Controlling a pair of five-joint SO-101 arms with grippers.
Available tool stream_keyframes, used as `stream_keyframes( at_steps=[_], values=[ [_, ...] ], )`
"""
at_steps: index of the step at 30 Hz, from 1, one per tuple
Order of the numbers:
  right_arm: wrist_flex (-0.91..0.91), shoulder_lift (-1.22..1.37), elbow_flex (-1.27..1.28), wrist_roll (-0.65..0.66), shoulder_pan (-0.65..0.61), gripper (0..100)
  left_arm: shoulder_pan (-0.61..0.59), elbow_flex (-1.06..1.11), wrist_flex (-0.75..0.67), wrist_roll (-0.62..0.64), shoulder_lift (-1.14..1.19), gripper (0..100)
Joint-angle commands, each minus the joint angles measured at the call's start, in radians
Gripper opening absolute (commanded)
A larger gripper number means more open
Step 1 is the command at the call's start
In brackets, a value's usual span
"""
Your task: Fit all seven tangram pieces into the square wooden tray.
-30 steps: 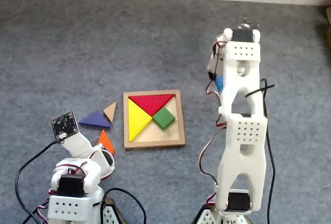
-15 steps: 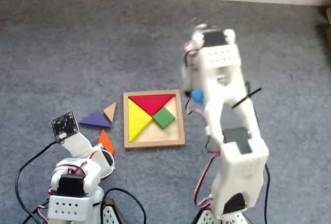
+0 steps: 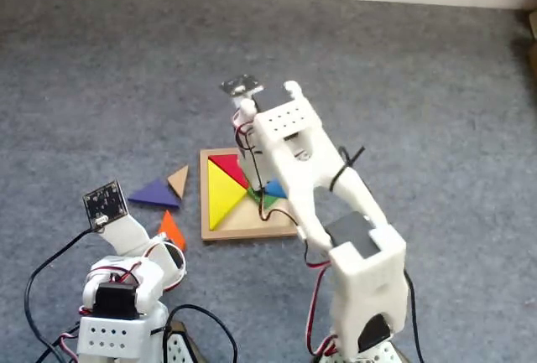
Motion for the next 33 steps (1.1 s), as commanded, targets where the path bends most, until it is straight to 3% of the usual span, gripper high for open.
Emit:
stream_keyframes(
  at_steps=[1,23,28,33],
  values=[
    [-0.03,0.022,-0.024,0.012,-0.002,0.9,0.019,0.022,0.035,-0.002,-0.053,1],
    [-0.051,0.222,-0.272,0.005,0.097,1.1,0.019,0.022,0.035,-0.002,-0.053,1],
    [-0.042,0.271,-0.348,-0.057,0.113,1.1,0.019,0.022,0.035,-0.002,-0.053,1],
    [-0.012,0.275,-0.366,-0.058,0.113,8.2,0.019,0.022,0.035,-0.002,-0.053,1]
  ],
)
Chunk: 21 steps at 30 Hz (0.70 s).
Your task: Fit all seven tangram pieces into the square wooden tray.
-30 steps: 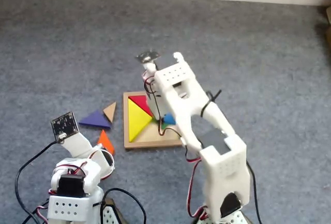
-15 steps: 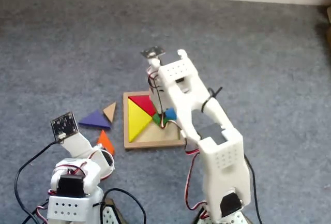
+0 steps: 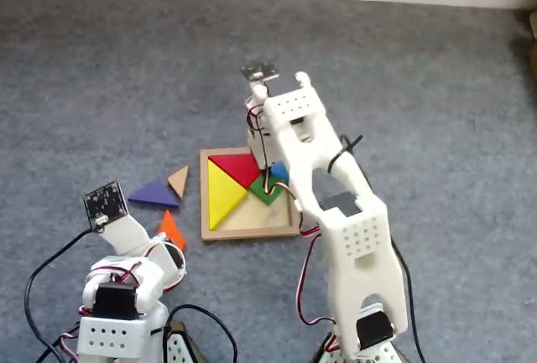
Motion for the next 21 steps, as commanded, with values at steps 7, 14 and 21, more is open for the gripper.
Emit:
stream_keyframes(
  at_steps=[7,14,21],
  values=[
    [0.036,-0.021,-0.058,-0.015,0.013,9.5,0.019,0.022,0.035,-0.002,-0.053,1],
    [0.073,-0.013,-0.107,-0.081,0.002,18.5,0.019,0.022,0.035,-0.002,-0.053,1],
    [0.077,-0.018,-0.113,-0.075,-0.027,18.4,0.019,0.022,0.035,-0.002,-0.053,1]
  ],
)
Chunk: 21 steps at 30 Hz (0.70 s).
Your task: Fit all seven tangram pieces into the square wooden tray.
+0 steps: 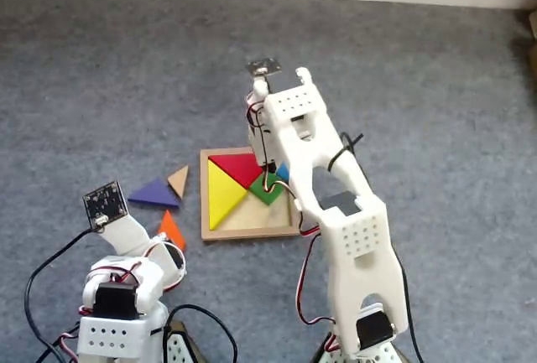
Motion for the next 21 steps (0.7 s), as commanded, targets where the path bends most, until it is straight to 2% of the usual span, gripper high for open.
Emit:
stream_keyframes(
  at_steps=[1,3,9,21],
  values=[
    [0.016,-0.031,-0.056,-0.005,-0.031,18.3,0.019,0.022,0.035,-0.002,-0.053,1],
    [0.042,-0.035,-0.065,-0.005,-0.03,16.3,0.019,0.022,0.035,-0.002,-0.053,1],
    [0.087,-0.03,-0.173,-0.003,0.013,0.2,0.019,0.022,0.035,-0.002,-0.053,1],
    [0.133,-0.022,-0.173,-0.003,0.088,0.5,0.019,0.022,0.035,-0.002,-0.053,1]
  ],
)
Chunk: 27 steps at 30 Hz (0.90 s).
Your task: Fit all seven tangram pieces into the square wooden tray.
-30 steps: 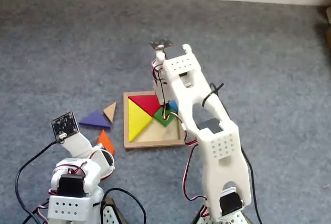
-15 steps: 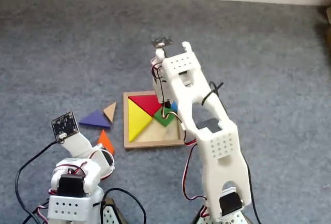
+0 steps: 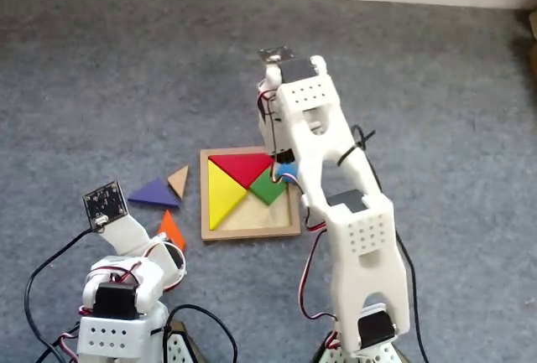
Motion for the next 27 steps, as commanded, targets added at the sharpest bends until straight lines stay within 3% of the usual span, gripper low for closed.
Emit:
stream_keyframes(
  at_steps=[1,12,27],
  values=[
    [0.021,-0.021,-0.048,-0.003,0.03,0.5,0.019,0.022,0.035,-0.002,-0.053,1],
    [-0.136,-0.022,0.162,-0.003,-0.025,0.5,0.019,0.022,0.035,-0.002,-0.053,1],
    [-0.168,-0.031,0.163,-0.003,-0.033,0.5,0.019,0.022,0.035,-0.002,-0.053,1]
  ],
)
